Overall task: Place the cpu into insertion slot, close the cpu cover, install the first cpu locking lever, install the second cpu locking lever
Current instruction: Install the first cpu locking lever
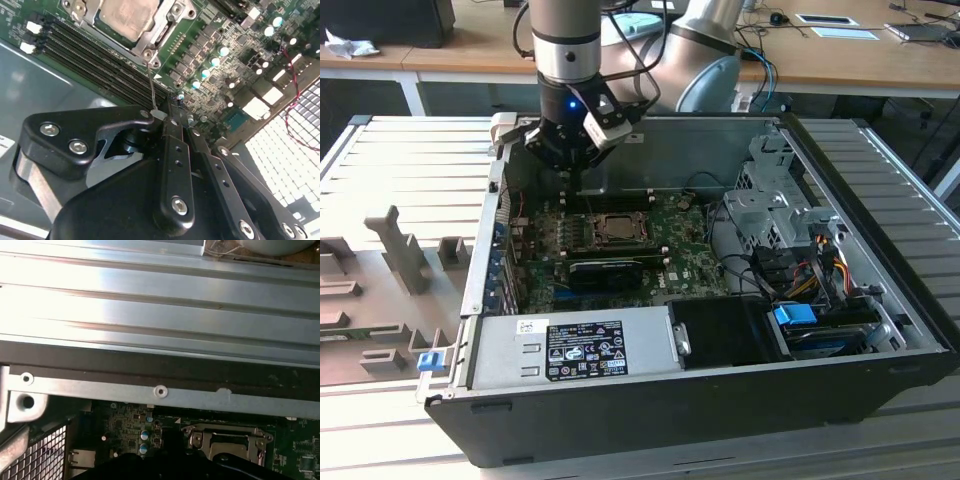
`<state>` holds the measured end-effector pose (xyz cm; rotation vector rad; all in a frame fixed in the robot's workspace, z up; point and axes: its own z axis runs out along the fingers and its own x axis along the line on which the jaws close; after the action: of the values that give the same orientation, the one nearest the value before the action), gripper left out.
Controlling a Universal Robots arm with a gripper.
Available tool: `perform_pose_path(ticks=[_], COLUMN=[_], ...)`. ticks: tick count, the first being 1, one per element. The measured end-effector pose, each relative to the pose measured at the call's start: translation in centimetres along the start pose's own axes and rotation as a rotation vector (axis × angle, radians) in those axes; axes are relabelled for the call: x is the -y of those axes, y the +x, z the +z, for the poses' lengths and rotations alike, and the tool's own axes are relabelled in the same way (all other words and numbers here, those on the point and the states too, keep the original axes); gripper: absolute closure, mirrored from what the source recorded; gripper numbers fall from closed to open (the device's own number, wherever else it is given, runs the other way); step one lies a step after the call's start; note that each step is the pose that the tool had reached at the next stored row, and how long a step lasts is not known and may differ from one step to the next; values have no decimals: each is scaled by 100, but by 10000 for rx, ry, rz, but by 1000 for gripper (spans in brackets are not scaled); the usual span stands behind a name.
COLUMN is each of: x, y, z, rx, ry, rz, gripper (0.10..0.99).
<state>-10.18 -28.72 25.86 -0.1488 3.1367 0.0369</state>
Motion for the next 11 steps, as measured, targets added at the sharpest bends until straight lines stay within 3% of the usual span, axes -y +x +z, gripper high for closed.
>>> perform_pose_path(ticks=[11], x=[9], y=[-95], z=[1], rx=[2], ry=[-5], rz=[0], gripper=[980])
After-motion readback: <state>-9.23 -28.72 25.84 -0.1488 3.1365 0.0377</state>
